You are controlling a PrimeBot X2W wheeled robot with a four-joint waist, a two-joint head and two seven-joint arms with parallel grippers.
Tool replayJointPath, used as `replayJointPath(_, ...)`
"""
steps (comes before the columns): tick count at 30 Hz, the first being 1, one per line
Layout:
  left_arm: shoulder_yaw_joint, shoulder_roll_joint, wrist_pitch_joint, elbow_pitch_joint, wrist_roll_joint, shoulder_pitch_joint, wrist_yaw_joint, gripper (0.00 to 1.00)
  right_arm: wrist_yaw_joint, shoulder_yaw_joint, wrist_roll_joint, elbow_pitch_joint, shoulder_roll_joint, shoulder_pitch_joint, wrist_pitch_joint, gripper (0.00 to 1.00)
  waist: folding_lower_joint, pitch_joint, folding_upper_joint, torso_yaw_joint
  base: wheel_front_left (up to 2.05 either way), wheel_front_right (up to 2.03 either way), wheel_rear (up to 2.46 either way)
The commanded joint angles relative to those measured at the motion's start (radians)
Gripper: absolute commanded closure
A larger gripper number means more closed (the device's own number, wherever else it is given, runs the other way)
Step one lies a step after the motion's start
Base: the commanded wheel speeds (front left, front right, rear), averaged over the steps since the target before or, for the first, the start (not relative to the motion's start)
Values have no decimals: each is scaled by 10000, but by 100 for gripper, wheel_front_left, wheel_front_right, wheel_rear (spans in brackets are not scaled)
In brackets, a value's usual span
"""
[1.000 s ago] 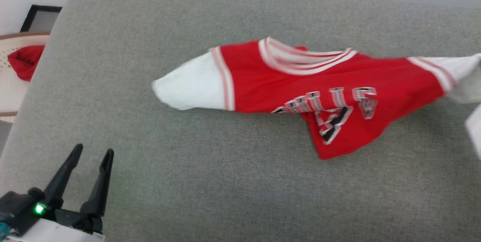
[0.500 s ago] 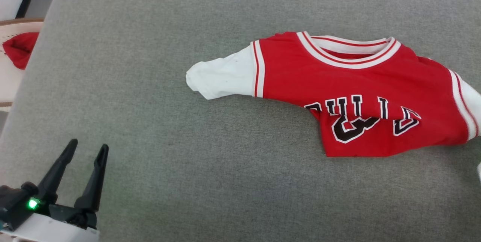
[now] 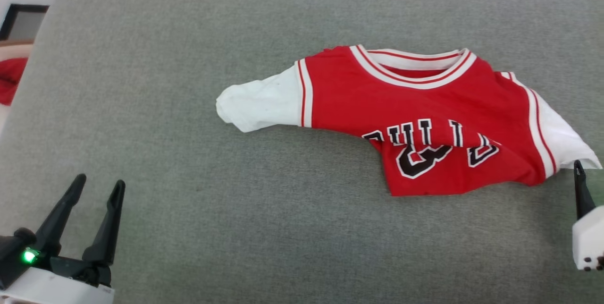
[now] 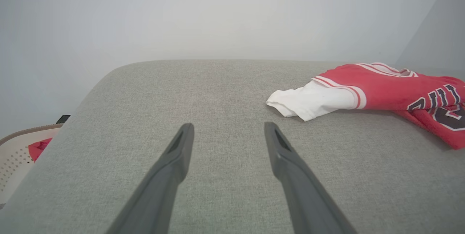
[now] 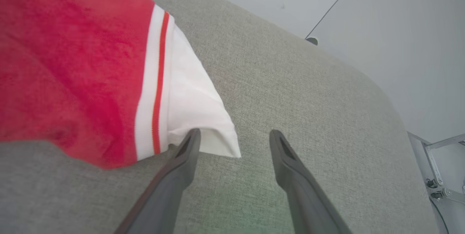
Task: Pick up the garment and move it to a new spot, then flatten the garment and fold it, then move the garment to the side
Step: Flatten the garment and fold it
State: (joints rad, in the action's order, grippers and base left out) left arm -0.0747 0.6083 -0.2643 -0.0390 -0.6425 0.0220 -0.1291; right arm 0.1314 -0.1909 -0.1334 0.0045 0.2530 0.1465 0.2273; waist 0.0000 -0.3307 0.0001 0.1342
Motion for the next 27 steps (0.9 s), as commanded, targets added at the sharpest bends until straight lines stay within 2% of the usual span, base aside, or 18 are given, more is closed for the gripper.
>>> replayJointPath(1,37,9,5,-36,-30,70,-26,0,-13,-123,325,-298,26,-223,-53,0,0,100,-1,-110,0,0,0)
replayJointPath(5,141,-21,5,-123,-69,192,-27,0,-13,-286,1299,-1525,-7,-460,298,0,0,67,-1,-215,0,0,0)
replayJointPath(10,110,53,5,-261,-175,105,-27,0,-12,-441,1822,-2288,29,516,1413,0,0,-289,-1,-268,0,0,0)
replayJointPath(13,24,103,4,-303,-255,-33,-27,0,-12,-339,1836,-1997,-1,1162,1986,0,0,-468,-1,-229,0,0,0)
replayJointPath(17,-258,272,5,-263,-410,-344,-27,0,-12,151,1615,-1038,65,2895,3192,0,0,-924,-1,33,0,0,0)
replayJointPath(27,-567,322,5,-2,-652,-594,-27,0,-12,513,1364,348,112,4166,4626,0,0,-1272,-1,321,0,0,0)
